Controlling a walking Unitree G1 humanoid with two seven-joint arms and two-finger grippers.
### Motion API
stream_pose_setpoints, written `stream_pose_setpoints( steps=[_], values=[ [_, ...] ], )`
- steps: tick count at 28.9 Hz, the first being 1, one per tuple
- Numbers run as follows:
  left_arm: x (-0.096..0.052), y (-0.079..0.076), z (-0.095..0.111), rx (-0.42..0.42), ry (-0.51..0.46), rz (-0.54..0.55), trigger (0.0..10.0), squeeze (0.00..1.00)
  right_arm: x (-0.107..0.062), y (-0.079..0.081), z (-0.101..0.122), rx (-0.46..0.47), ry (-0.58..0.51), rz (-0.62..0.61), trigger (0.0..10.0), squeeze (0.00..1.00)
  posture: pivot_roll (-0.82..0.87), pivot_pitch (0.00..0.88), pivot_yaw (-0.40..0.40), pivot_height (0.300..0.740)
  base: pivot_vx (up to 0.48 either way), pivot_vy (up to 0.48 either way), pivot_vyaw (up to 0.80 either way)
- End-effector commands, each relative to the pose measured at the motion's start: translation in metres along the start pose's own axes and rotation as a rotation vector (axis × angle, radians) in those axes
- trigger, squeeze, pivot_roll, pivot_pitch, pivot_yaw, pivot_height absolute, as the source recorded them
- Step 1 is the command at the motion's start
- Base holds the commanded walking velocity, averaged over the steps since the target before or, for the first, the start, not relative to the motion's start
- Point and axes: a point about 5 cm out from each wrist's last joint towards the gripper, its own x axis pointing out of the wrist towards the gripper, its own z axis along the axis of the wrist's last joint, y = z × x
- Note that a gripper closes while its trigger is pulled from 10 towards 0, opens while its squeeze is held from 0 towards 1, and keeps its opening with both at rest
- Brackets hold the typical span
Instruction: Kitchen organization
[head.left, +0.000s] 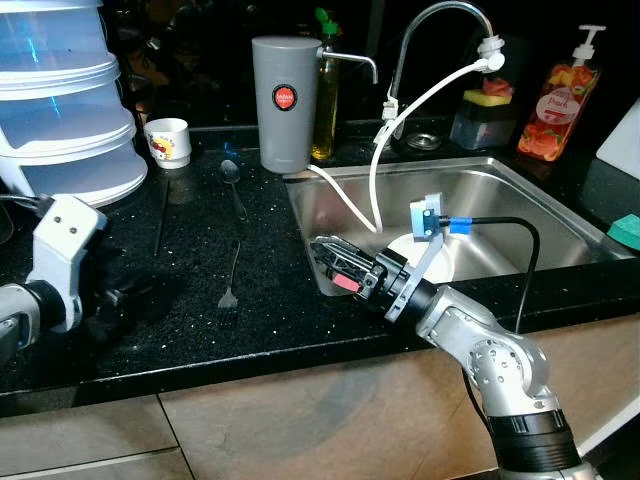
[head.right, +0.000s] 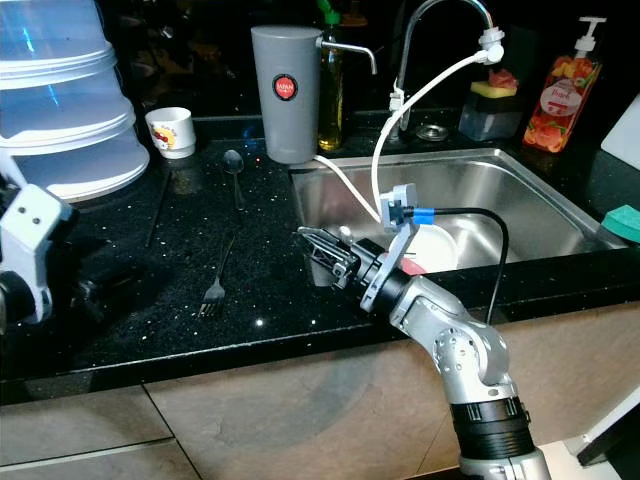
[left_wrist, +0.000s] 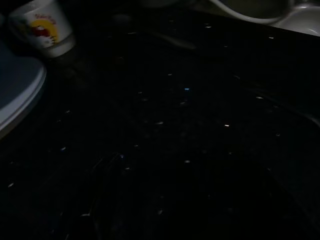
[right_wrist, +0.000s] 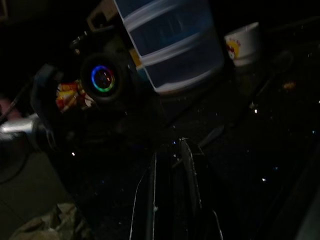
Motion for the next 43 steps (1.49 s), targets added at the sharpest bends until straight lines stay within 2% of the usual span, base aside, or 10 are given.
stream_pose_setpoints(
  steps=[1, 11, 12, 13, 27, 29, 38, 39, 41, 43],
  values=[
    [0.004, -0.005, 0.003, -0.027, -0.024, -0.013, 10.0, 0.0, 0.0, 0.001, -0.002, -0.005, 0.026, -0.009, 10.0, 0.0, 0.08, 0.055, -0.004, 0.74, 0.0, 0.0, 0.0],
    [0.039, -0.012, 0.01, -0.081, -0.038, 0.121, 10.0, 0.0, 0.017, 0.008, -0.008, -0.081, 0.094, -0.027, 10.0, 0.0, 0.06, 0.051, -0.001, 0.74, 0.0, 0.0, 0.0],
    [0.043, -0.013, 0.011, -0.109, -0.044, 0.123, 10.0, 0.0, 0.021, 0.006, -0.011, -0.084, 0.103, -0.049, 10.0, 0.8, 0.06, 0.051, -0.001, 0.74, 0.0, 0.0, 0.0],
    [0.047, -0.016, 0.013, -0.136, -0.046, 0.12, 10.0, 0.0, 0.026, 0.004, -0.014, -0.092, 0.116, -0.067, 10.0, 1.0, 0.06, 0.049, -0.003, 0.74, 0.0, 0.0, 0.0],
    [0.055, -0.001, 0.011, -0.065, 0.008, 0.264, 10.0, 0.0, 0.076, 0.03, -0.044, -0.188, 0.305, 0.054, 10.0, 0.98, 0.04, 0.042, -0.004, 0.74, 0.0, 0.0, 0.0],
    [0.053, 0.004, 0.01, -0.027, 0.03, 0.296, 10.0, 0.0, 0.088, 0.033, -0.053, -0.248, 0.349, 0.055, 10.0, 0.0, 0.05, 0.04, -0.008, 0.74, 0.0, 0.0, 0.0],
    [0.052, 0.006, 0.01, -0.008, 0.034, 0.306, 10.0, 0.0, 0.107, 0.041, -0.065, -0.259, 0.383, 0.05, 10.0, 0.0, 0.05, 0.042, -0.016, 0.74, 0.0, 0.0, 0.0],
    [0.053, 0.003, 0.011, -0.001, 0.024, 0.281, 10.0, 0.0, 0.109, 0.041, -0.067, -0.241, 0.381, 0.042, 10.0, 0.89, 0.05, 0.045, -0.019, 0.74, 0.0, 0.0, 0.0],
    [0.054, 0.001, 0.012, 0.01, 0.014, 0.26, 10.0, 0.0, 0.111, 0.041, -0.068, -0.24, 0.384, 0.034, 10.0, 0.89, 0.05, 0.047, -0.021, 0.74, 0.0, 0.0, 0.0],
    [0.055, 0.001, 0.013, 0.033, 0.013, 0.254, 10.0, 0.0, 0.115, 0.04, -0.068, -0.233, 0.383, 0.008, 10.0, 1.0, 0.05, 0.052, -0.023, 0.74, 0.0, 0.0, 0.0]
  ],
)
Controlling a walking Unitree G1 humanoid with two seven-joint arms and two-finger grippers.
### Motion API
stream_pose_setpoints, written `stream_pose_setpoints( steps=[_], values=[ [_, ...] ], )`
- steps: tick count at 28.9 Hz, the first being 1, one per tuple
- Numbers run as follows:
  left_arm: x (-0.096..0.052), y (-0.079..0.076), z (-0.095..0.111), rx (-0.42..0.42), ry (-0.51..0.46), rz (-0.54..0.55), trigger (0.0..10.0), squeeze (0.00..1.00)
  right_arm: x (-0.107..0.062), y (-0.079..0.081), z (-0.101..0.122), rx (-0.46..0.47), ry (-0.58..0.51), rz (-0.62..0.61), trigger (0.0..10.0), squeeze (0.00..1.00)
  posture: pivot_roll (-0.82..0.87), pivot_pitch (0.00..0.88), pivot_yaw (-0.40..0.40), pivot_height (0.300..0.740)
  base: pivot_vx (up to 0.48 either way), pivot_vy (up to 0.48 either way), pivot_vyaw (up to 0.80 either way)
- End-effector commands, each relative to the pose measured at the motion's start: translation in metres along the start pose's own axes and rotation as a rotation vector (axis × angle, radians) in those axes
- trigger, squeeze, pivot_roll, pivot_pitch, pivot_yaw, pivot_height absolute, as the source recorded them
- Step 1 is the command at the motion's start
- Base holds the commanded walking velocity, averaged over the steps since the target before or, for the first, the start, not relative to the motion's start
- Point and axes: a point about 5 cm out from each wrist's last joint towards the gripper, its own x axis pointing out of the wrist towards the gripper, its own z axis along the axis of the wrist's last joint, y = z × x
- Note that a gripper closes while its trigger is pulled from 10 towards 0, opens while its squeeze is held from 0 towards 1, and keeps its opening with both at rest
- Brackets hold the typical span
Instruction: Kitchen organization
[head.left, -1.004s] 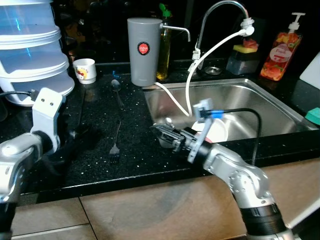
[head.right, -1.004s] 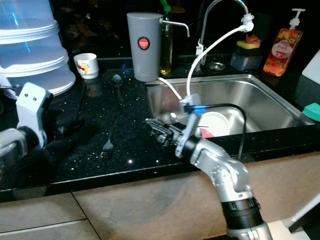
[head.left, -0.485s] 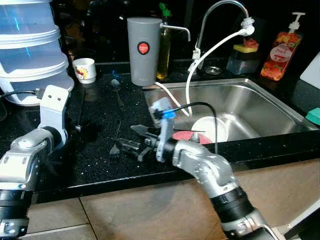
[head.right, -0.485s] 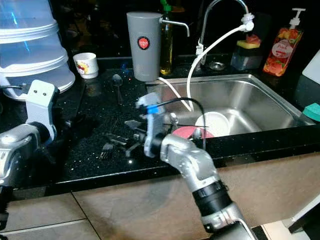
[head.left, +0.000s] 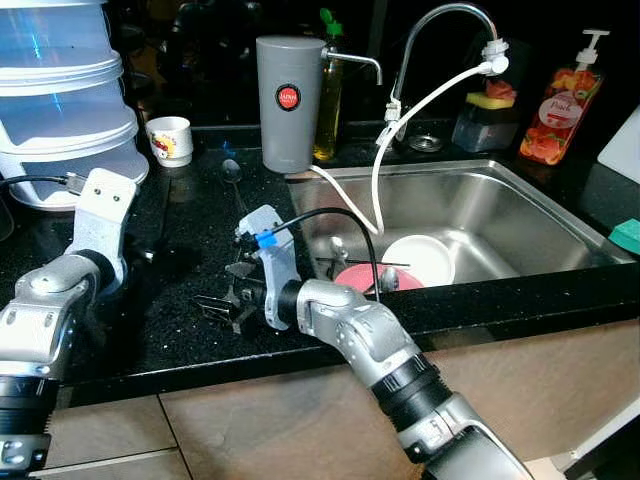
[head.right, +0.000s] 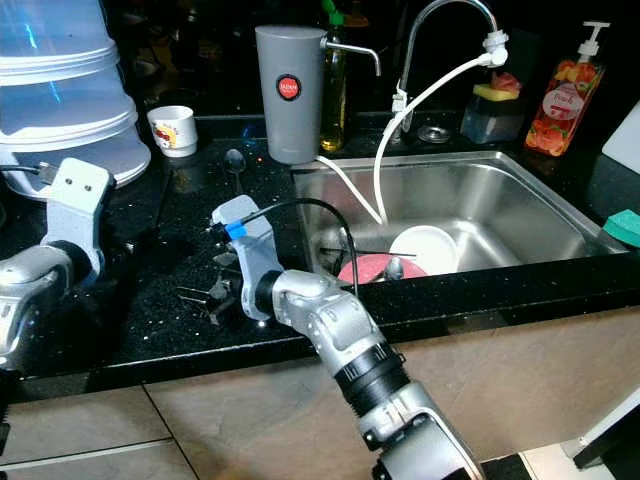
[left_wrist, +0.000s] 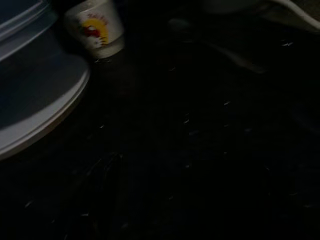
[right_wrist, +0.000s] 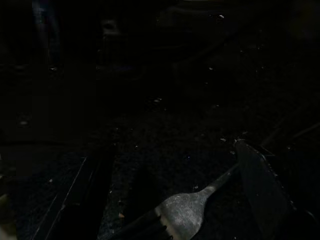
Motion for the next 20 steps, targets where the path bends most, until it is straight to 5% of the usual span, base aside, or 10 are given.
stream_pose_setpoints(
  steps=[1, 6, 7, 8, 19, 20],
  values=[
    [0.0, 0.003, 0.002, 0.055, -0.006, -0.002, 10.0, 0.0, 0.002, -0.003, 0.003, -0.003, -0.006, -0.026, 10.0, 1.0, 0.05, 0.054, -0.023, 0.74, 0.0, 0.0, 0.0],
    [-0.005, -0.005, 0.011, 0.088, -0.115, -0.141, 10.0, 0.0, 0.003, -0.005, 0.008, -0.009, -0.012, -0.044, 10.0, 1.0, 0.05, 0.055, -0.024, 0.74, 0.0, 0.0, 0.0],
    [-0.014, -0.016, 0.012, 0.142, -0.147, -0.32, 10.0, 0.0, 0.002, -0.007, 0.011, -0.026, -0.011, -0.059, 10.0, 1.0, 0.05, 0.058, -0.026, 0.74, 0.0, 0.0, 0.0],
    [-0.018, -0.017, 0.01, 0.17, -0.14, -0.366, 10.0, 0.0, 0.001, -0.008, 0.012, -0.037, -0.007, -0.069, 10.0, 1.0, 0.05, 0.058, -0.026, 0.74, 0.0, 0.0, 0.0],
    [-0.039, -0.006, 0.011, 0.259, -0.162, -0.529, 10.0, 0.0, -0.005, -0.012, 0.016, -0.079, 0.022, -0.102, 10.0, 0.94, 0.05, 0.061, -0.027, 0.74, 0.0, 0.0, 0.0],
    [-0.041, -0.009, 0.011, 0.232, -0.168, -0.574, 10.0, 0.0, -0.006, -0.013, 0.014, -0.068, 0.036, -0.107, 10.0, 0.0, 0.05, 0.059, -0.028, 0.74, 0.0, 0.0, 0.0]
  ],
)
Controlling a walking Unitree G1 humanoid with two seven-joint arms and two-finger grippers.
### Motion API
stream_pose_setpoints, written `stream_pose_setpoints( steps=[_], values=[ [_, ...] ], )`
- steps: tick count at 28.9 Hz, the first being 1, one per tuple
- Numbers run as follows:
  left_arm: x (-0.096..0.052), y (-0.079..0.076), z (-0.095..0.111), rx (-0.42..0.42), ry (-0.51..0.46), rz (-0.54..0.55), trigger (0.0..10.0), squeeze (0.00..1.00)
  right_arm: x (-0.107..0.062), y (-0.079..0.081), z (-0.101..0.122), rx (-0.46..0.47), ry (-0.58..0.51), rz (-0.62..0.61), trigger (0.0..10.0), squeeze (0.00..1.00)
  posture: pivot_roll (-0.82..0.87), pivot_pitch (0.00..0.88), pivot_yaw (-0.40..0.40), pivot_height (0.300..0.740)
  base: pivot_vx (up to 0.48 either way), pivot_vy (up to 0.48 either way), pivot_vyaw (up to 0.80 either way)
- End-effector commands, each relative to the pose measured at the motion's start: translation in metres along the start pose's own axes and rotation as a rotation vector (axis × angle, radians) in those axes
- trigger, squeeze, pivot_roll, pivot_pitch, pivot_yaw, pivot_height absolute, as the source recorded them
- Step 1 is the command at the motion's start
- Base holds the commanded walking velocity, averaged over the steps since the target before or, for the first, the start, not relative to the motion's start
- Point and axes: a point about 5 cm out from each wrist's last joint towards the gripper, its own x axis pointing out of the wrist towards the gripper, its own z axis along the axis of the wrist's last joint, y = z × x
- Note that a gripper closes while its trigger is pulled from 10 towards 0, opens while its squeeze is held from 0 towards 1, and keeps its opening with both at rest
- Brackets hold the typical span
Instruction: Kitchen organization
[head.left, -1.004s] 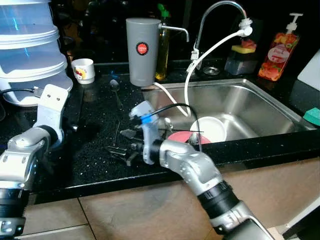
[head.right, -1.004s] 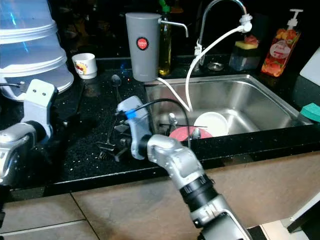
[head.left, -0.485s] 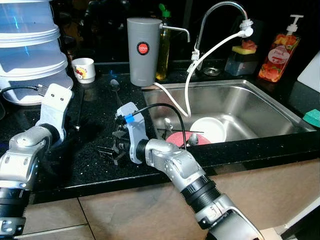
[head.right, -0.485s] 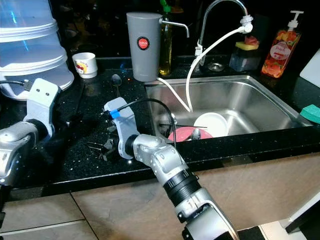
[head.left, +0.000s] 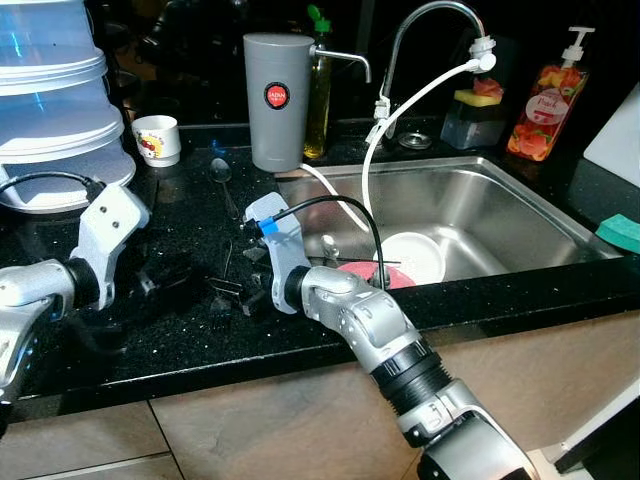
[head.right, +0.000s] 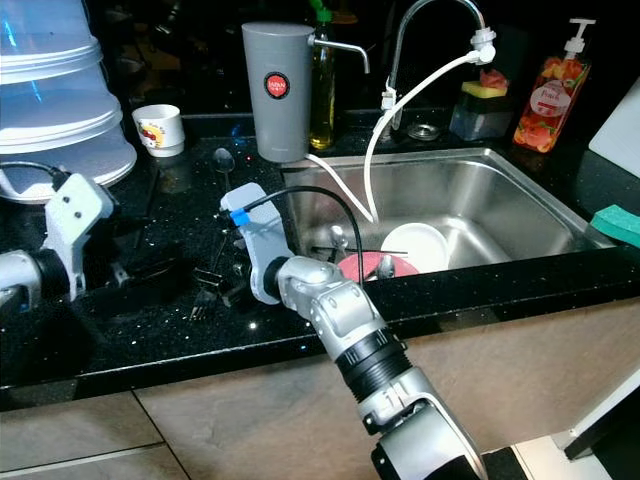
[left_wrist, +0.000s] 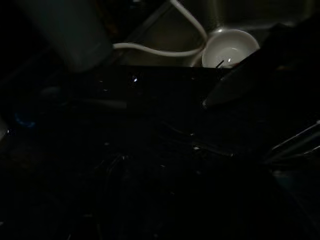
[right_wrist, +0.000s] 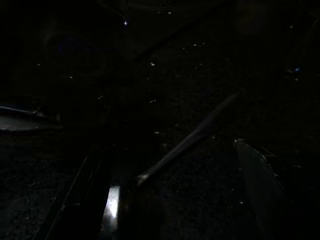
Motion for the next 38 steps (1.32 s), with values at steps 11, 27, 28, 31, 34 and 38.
stream_pose_setpoints(
  steps=[11, 27, 28, 31, 34, 38],
  values=[
    [-0.009, -0.016, 0.004, -0.099, -0.011, -0.211, 10.0, 0.0, -0.004, 0.015, -0.013, 0.277, 0.133, 0.12, 10.0, 0.0, 0.05, 0.057, -0.027, 0.74, 0.0, 0.0, 0.0],
    [-0.009, -0.022, 0.007, -0.102, -0.004, -0.263, 10.0, 0.0, -0.011, 0.02, -0.047, 0.0, 0.377, 0.107, 10.0, 0.0, 0.05, 0.057, -0.024, 0.74, 0.0, 0.0, 0.0],
    [-0.009, -0.022, 0.007, -0.104, -0.003, -0.267, 10.0, 0.0, -0.012, 0.022, -0.05, -0.007, 0.395, 0.117, 10.0, 0.0, 0.05, 0.058, -0.024, 0.74, 0.0, 0.0, 0.0],
    [-0.01, -0.023, 0.007, -0.106, 0.0, -0.271, 10.0, 0.0, -0.013, 0.023, -0.054, -0.008, 0.415, 0.125, 10.0, 0.0, 0.05, 0.058, -0.024, 0.74, 0.0, 0.0, 0.0],
    [-0.01, -0.023, 0.007, -0.108, 0.001, -0.272, 10.0, 0.0, -0.013, 0.023, -0.055, 0.009, 0.415, 0.129, 8.2, 0.0, 0.05, 0.059, -0.024, 0.74, 0.0, 0.0, 0.0],
    [-0.01, -0.023, 0.007, -0.112, 0.006, -0.276, 10.0, 0.0, -0.014, 0.022, -0.055, 0.028, 0.411, 0.13, 0.0, 0.0, 0.05, 0.059, -0.023, 0.74, 0.0, 0.0, 0.0]
  ],
)
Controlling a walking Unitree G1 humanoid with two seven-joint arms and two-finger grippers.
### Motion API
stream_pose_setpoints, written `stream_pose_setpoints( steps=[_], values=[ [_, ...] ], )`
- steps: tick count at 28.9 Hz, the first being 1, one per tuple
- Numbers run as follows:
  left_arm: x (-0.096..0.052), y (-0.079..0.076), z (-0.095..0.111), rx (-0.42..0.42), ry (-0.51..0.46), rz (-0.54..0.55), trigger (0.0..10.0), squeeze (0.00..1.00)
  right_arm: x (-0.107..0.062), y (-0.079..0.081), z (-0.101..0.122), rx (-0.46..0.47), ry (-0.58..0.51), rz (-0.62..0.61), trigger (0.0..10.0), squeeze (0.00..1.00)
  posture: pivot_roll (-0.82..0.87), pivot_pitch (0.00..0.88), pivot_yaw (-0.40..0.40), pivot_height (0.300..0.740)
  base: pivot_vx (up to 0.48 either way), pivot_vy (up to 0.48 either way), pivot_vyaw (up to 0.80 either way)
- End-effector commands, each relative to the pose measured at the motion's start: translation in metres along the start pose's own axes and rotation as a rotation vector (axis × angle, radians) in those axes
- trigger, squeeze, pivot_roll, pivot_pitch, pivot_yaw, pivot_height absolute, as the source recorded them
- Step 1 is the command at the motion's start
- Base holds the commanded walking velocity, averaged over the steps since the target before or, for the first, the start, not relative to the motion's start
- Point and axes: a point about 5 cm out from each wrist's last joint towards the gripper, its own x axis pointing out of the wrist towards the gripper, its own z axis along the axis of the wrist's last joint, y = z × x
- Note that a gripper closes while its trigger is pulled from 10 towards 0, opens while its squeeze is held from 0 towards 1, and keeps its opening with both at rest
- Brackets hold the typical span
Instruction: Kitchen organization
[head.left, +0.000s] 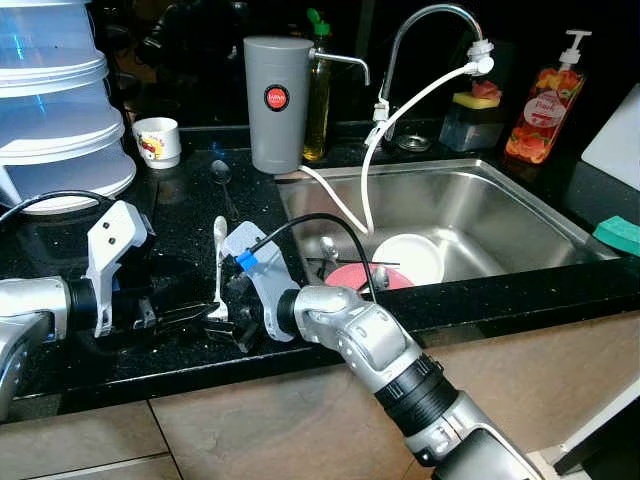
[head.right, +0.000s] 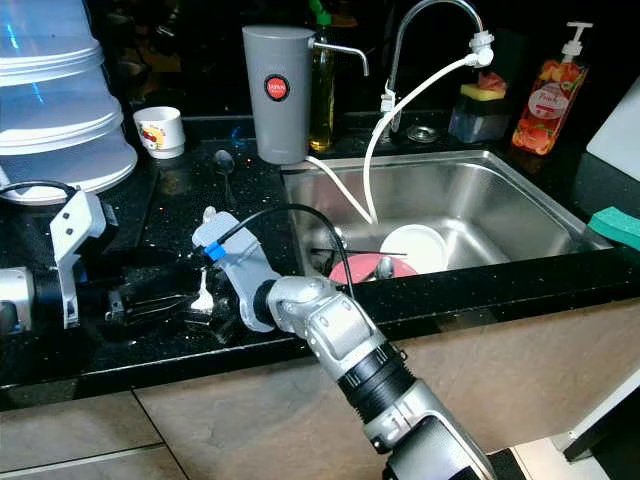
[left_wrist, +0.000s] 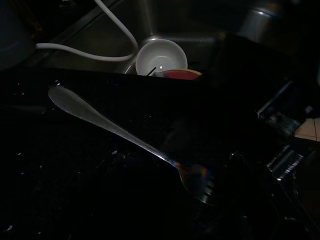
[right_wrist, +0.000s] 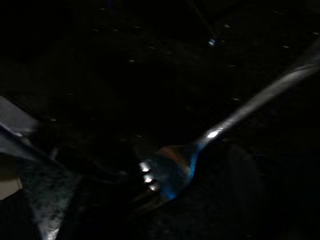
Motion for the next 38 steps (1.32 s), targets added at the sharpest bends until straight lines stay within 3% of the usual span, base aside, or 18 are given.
stream_pose_setpoints(
  steps=[1, 11, 18, 23, 26, 29, 32, 33, 34, 35, 37, 38],
  values=[
    [-0.003, -0.001, 0.003, 0.015, 0.026, -0.017, 10.0, 0.0, 0.002, -0.001, -0.02, 0.043, 0.082, -0.005, 0.0, 0.0, 0.05, 0.058, -0.024, 0.74, 0.0, 0.0, 0.0],
    [-0.002, -0.002, 0.003, 0.018, 0.03, -0.015, 10.0, 0.0, 0.002, -0.005, -0.02, 0.082, 0.056, -0.022, 0.0, 0.0, 0.05, 0.058, -0.024, 0.74, 0.0, 0.0, 0.0],
    [-0.002, -0.001, 0.004, 0.027, 0.029, -0.01, 10.0, 0.0, 0.002, -0.016, -0.015, 0.179, -0.025, -0.084, 0.0, 0.0, 0.05, 0.057, -0.025, 0.74, 0.0, 0.0, 0.0],
    [0.003, -0.003, 0.008, 0.034, -0.006, -0.016, 10.0, 0.0, -0.004, -0.033, -0.013, 0.304, -0.116, -0.158, 0.0, 0.0, 0.05, 0.049, -0.025, 0.74, 0.0, 0.0, 0.0],
    [0.003, -0.003, 0.01, 0.039, -0.019, -0.013, 10.0, 0.0, -0.005, -0.036, -0.013, 0.319, -0.132, -0.173, 0.0, 0.0, 0.05, 0.049, -0.025, 0.74, 0.0, 0.0, 0.0],
    [0.011, 0.0, 0.018, 0.082, -0.088, 0.032, 10.0, 0.0, -0.014, -0.056, -0.009, 0.371, -0.22, -0.301, 0.0, 0.0, 0.05, 0.04, -0.025, 0.74, 0.0, 0.0, 0.0],
    [0.015, 0.001, 0.02, 0.074, -0.111, 0.048, 10.0, 0.0, -0.02, -0.066, -0.007, 0.367, -0.266, -0.373, 0.0, 0.0, 0.05, 0.04, -0.025, 0.74, 0.0, 0.0, 0.0],
    [0.02, 0.001, 0.021, 0.072, -0.13, 0.064, 10.0, 0.0, -0.031, -0.081, -0.002, 0.341, -0.338, -0.471, 0.0, 0.0, 0.05, 0.04, -0.025, 0.74, 0.0, 0.0, 0.0],
    [0.02, 0.001, 0.021, 0.072, -0.13, 0.064, 10.0, 0.0, -0.031, -0.081, -0.002, 0.341, -0.338, -0.471, 0.0, 0.0, 0.05, 0.04, -0.025, 0.74, 0.0, 0.0, 0.0],
    [0.026, 0.002, 0.021, 0.067, -0.145, 0.082, 10.0, 0.0, -0.045, -0.094, 0.004, 0.337, -0.428, -0.558, 0.0, 0.0, 0.05, 0.04, -0.025, 0.74, 0.0, 0.0, 0.0],
    [0.026, 0.002, 0.021, 0.067, -0.145, 0.082, 10.0, 0.0, -0.045, -0.094, 0.004, 0.337, -0.428, -0.558, 0.0, 0.0, 0.05, 0.04, -0.025, 0.74, 0.0, 0.0, 0.0],
    [0.032, 0.004, 0.02, 0.04, -0.161, 0.117, 10.0, 0.0, -0.063, -0.107, 0.011, 0.312, -0.513, -0.656, 0.0, 0.0, 0.05, 0.04, -0.025, 0.74, 0.0, 0.0, 0.0]
  ],
)
